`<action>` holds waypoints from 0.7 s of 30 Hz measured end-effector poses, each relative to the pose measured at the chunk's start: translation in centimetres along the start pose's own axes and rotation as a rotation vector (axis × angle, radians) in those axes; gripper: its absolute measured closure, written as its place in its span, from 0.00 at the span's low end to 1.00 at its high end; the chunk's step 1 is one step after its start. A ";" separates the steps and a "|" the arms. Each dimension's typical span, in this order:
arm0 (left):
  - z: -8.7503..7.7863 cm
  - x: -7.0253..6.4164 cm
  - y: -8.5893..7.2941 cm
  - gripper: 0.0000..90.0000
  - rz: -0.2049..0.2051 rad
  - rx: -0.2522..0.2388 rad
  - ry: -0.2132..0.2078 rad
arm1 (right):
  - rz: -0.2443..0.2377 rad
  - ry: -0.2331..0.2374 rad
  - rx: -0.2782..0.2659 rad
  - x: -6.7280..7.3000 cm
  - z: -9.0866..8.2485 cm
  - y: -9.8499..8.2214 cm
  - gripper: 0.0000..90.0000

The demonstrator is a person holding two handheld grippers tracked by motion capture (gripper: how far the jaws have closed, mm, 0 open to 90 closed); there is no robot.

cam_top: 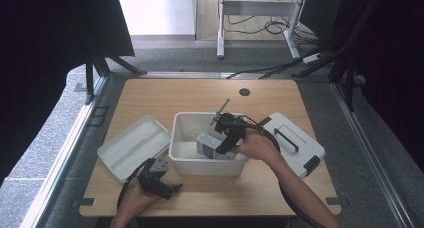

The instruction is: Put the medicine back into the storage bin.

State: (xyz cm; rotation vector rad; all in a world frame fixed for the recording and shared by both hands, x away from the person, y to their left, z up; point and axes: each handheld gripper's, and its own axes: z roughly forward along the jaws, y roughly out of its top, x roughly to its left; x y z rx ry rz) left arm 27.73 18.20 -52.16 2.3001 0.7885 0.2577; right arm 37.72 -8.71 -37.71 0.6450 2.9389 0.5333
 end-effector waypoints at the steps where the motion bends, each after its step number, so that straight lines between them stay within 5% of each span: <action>1: 0.0 0.0 0.0 0.00 0.000 0.000 0.000 | 0.003 0.003 -0.011 0.0 -0.3 -0.2 0.26; 21: -0.1 0.0 0.0 0.01 0.000 0.000 0.000 | 0.061 -0.041 -0.244 1.3 -4.4 -5.2 0.01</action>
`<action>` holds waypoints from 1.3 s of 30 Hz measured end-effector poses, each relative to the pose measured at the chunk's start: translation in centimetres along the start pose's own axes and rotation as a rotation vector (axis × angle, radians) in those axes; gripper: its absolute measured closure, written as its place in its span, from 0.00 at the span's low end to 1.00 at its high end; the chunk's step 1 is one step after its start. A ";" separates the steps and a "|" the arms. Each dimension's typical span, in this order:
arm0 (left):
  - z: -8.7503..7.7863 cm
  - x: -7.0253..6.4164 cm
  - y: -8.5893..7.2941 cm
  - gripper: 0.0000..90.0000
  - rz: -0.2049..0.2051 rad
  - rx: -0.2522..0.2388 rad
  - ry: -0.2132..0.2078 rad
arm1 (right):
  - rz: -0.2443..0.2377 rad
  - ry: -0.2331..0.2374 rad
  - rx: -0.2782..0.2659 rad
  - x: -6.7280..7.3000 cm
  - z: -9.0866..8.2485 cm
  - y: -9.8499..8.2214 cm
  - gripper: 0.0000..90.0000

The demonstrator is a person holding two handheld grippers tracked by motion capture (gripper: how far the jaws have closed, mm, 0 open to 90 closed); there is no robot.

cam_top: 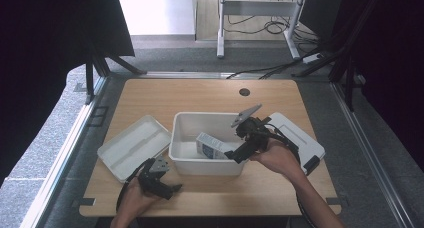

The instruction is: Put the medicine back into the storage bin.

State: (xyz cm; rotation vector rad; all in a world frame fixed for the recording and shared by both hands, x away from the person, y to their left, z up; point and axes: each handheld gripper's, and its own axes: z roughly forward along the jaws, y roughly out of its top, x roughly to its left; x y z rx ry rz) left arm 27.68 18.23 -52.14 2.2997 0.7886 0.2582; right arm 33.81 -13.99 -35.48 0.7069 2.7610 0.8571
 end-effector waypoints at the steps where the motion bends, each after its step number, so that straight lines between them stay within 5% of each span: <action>1: 0.0 0.0 0.0 0.01 0.000 0.000 0.000 | 0.002 -0.006 -0.011 0.0 -0.3 -0.3 0.01; 10: 0.0 0.0 0.0 0.01 0.000 0.000 0.000 | 0.018 -0.015 -0.096 0.1 -1.9 -3.7 0.00; 20: 0.0 0.0 0.0 0.00 -0.003 0.004 0.004 | 0.051 -0.023 -0.159 0.3 -1.3 -7.4 0.00; 39: 0.0 0.0 0.0 0.00 -0.007 0.001 0.006 | 0.109 -0.066 -0.184 0.5 7.0 -14.0 0.00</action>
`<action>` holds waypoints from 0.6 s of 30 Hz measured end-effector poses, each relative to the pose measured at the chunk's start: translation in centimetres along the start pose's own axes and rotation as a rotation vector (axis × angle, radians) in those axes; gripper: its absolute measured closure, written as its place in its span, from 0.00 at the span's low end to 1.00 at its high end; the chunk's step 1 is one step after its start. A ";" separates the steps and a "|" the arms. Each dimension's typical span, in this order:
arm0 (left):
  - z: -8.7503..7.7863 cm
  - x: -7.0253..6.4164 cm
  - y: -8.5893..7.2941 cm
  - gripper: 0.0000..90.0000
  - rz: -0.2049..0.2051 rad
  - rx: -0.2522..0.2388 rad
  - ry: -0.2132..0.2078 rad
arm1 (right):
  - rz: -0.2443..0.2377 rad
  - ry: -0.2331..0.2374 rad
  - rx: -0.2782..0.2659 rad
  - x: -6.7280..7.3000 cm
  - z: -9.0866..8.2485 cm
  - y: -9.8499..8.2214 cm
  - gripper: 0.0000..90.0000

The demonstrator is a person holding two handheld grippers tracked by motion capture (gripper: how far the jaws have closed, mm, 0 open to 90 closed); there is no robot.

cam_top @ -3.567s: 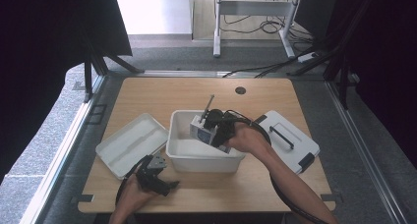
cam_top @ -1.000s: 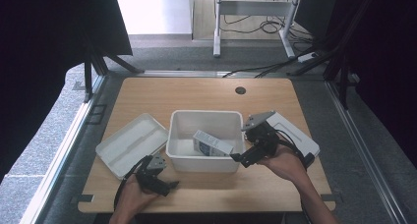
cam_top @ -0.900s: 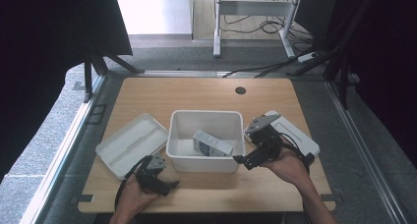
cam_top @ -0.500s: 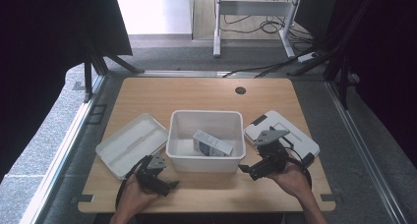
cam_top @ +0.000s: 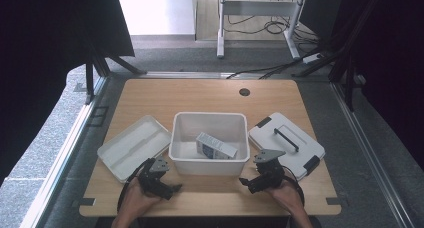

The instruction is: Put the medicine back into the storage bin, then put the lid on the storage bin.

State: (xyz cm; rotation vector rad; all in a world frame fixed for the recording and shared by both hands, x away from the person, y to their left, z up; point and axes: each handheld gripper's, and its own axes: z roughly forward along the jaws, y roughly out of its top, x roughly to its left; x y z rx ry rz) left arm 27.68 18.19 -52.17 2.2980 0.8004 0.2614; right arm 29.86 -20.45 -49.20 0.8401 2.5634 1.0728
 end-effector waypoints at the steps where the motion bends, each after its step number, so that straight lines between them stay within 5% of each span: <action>1: 0.0 0.0 0.0 0.00 0.000 0.000 0.000 | 0.004 0.001 0.004 0.0 0.3 -0.3 0.00; 7: 0.0 0.0 0.0 0.00 -0.001 0.000 0.001 | 0.011 -0.007 0.048 -0.1 1.7 -1.7 0.00; 18: -0.2 0.1 0.0 0.00 -0.024 -0.003 -0.022 | 0.020 -0.014 0.026 -0.1 1.9 -2.1 0.00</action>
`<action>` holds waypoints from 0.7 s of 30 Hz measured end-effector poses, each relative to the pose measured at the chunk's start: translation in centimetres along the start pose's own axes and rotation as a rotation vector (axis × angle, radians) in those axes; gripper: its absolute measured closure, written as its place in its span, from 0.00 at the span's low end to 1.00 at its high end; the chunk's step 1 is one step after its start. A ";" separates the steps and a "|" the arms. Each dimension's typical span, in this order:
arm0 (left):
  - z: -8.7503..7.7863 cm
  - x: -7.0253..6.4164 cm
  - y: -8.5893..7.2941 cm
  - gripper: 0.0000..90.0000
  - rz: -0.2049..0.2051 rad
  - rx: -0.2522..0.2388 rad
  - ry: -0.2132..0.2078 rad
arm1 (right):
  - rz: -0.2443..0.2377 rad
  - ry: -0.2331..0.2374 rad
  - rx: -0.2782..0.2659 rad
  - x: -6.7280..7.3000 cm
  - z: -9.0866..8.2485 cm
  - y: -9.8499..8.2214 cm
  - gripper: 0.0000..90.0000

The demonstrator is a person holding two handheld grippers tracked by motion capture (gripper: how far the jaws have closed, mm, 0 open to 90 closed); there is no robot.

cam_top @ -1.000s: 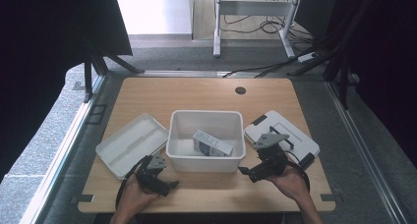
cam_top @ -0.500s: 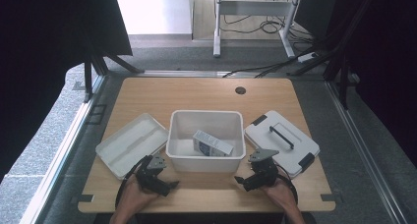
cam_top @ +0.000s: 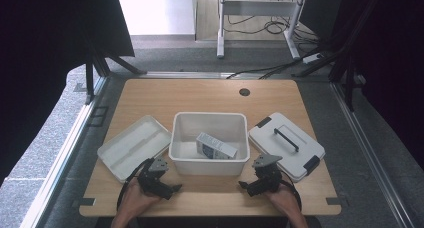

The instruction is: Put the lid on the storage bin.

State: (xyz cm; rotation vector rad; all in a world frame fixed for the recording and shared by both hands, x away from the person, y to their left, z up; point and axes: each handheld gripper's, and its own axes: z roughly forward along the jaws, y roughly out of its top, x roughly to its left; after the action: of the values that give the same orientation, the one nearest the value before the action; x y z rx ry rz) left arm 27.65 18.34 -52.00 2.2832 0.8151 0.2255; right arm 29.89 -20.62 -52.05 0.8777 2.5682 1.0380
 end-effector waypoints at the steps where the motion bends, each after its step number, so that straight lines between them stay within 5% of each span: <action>1: -0.1 0.0 0.0 0.00 0.007 0.005 0.004 | 0.000 0.001 0.001 0.0 0.0 0.0 0.00; 14: -3.0 0.8 1.0 0.01 0.031 0.046 0.013 | 0.005 -0.004 0.000 0.0 0.0 0.0 0.00; 21: -5.3 2.6 2.4 0.06 0.040 0.081 0.028 | 0.007 -0.008 0.000 0.1 0.0 0.0 0.00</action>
State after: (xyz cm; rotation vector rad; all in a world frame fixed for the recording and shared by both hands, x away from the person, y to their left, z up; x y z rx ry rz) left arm 28.91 21.56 -46.60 2.3785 0.8065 0.2466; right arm 29.85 -20.55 -52.05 0.8904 2.5601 1.0337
